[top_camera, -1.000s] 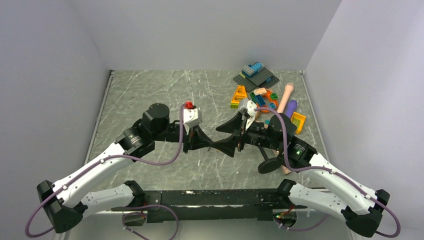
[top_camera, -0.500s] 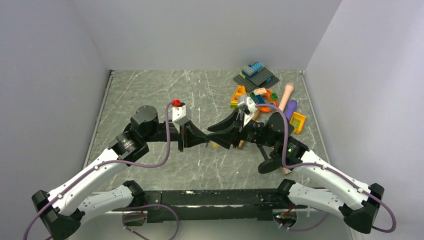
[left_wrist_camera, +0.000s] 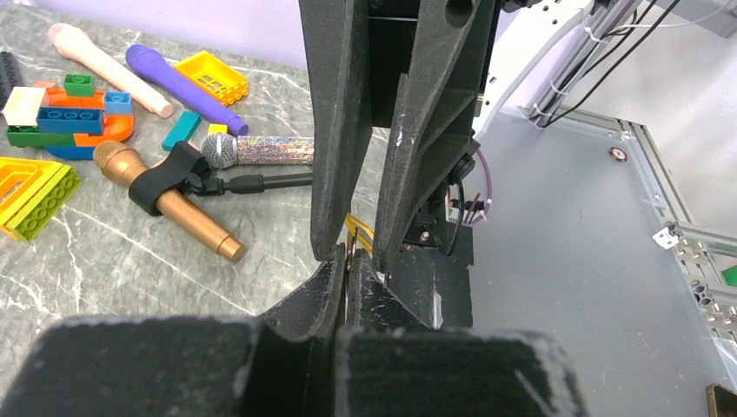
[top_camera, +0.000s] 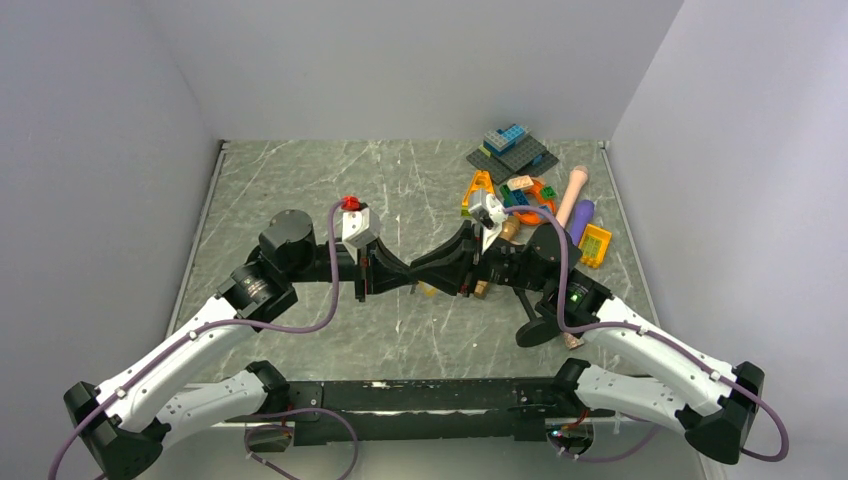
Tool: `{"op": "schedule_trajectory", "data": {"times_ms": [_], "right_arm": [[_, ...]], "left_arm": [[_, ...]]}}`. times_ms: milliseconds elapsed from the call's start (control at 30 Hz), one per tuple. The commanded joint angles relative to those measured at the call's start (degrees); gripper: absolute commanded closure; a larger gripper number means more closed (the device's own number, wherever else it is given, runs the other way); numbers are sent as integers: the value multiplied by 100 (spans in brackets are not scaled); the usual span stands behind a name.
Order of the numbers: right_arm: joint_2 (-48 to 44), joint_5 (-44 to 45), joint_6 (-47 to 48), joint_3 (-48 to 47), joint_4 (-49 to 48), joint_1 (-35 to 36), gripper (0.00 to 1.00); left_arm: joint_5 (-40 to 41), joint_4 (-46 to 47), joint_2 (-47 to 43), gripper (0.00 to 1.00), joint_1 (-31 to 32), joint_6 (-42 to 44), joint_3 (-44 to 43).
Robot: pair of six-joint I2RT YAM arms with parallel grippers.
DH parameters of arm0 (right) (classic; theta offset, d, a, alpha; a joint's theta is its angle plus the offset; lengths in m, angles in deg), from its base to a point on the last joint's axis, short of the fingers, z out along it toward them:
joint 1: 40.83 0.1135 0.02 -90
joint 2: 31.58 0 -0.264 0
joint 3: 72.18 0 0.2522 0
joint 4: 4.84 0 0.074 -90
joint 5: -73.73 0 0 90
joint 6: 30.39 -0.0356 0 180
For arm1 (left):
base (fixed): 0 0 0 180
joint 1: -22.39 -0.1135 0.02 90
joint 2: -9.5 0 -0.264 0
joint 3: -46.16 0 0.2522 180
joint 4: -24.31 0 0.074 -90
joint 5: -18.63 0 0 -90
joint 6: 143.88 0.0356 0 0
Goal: Remove the keys from the keyring
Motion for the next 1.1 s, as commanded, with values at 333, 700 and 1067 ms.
{"op": "schedule_trajectory", "data": {"times_ms": [333, 700, 1067], "right_arm": [[-225, 24, 41, 153, -101, 10, 81], [-302, 27, 83, 157, 28, 6, 86], [-157, -221, 260, 3, 380, 8, 100]], "left_arm": [[-237, 442, -118, 100, -103, -141, 40], [-261, 478, -127, 100, -140, -158, 49], [-384, 510, -80, 100, -172, -187, 40]]}}
